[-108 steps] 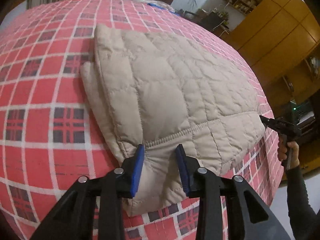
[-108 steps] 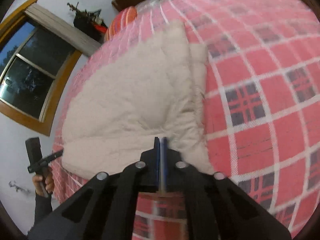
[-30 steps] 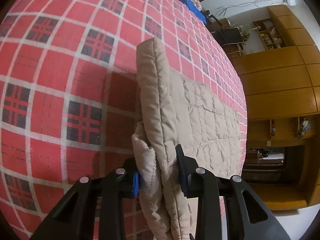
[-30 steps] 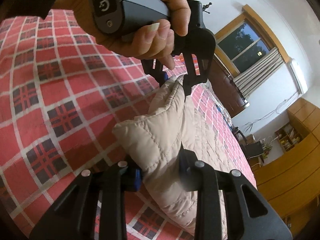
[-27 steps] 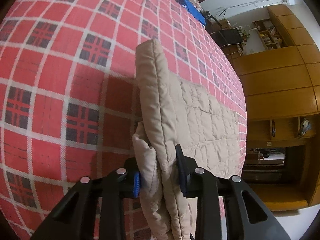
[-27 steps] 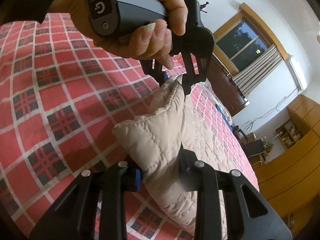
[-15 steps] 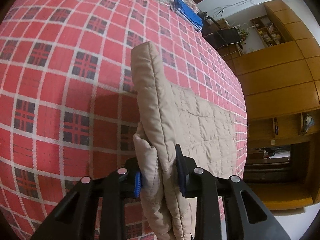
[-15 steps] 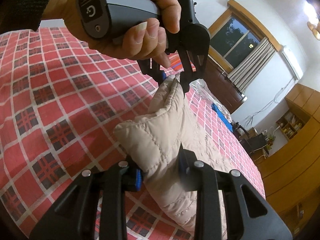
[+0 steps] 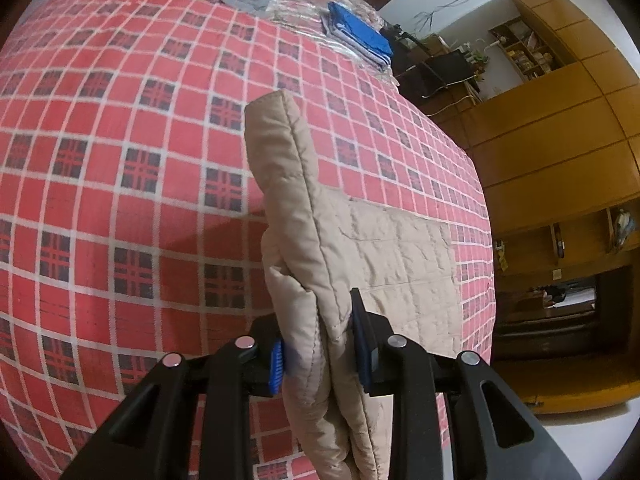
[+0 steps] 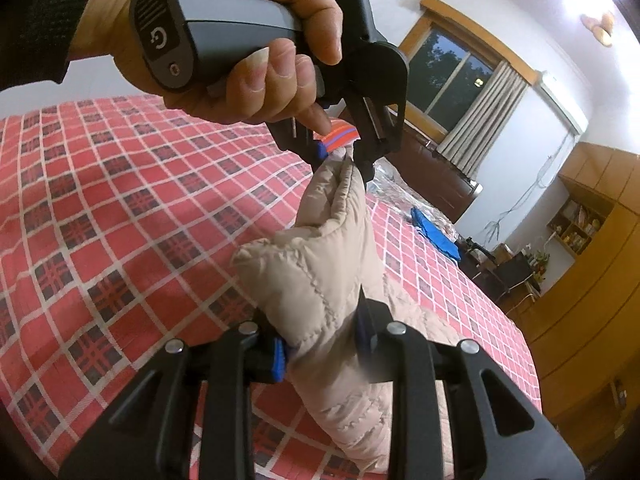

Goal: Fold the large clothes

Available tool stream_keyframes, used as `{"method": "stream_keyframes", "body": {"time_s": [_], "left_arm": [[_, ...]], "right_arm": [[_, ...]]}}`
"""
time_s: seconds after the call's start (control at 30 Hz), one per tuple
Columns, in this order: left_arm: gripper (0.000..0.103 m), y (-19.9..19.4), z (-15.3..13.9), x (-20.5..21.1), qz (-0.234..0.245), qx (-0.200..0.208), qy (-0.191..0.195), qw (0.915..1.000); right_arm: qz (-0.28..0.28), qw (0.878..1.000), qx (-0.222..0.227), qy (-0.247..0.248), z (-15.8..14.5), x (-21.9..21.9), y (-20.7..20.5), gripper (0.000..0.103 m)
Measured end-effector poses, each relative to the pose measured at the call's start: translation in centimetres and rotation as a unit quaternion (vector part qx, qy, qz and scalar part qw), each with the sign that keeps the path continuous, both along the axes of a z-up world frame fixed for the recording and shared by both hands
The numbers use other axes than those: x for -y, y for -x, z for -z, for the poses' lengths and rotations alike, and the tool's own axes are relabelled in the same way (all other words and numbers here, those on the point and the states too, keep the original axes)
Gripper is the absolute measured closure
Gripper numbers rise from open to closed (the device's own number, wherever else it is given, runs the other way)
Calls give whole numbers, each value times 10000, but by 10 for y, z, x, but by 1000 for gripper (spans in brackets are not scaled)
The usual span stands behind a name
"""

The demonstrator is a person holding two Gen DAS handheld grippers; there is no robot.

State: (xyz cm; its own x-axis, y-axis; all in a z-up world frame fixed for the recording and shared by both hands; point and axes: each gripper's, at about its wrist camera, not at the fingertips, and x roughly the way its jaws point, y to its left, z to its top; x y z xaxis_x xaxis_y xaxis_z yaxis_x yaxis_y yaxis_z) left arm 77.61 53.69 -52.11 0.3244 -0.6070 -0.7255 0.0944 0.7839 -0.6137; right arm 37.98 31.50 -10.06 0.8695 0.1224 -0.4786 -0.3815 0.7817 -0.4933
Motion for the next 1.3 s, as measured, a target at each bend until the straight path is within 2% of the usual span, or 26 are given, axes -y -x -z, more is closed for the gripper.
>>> {"method": "stream_keyframes", "body": {"time_s": [0.57, 1.0, 1.3], "left_arm": [[75, 6, -63, 63, 261, 370, -345, 9984], [75, 9, -90, 123, 485, 537, -570, 9957], [75, 5, -96, 163, 610, 561, -680, 9942]], "right_arm": [[355, 9963, 221, -751, -36, 59, -1, 79], [590, 9900, 280, -1251, -50, 111, 0, 79], [707, 9854, 226, -1533, -51, 143, -4, 79]]}}
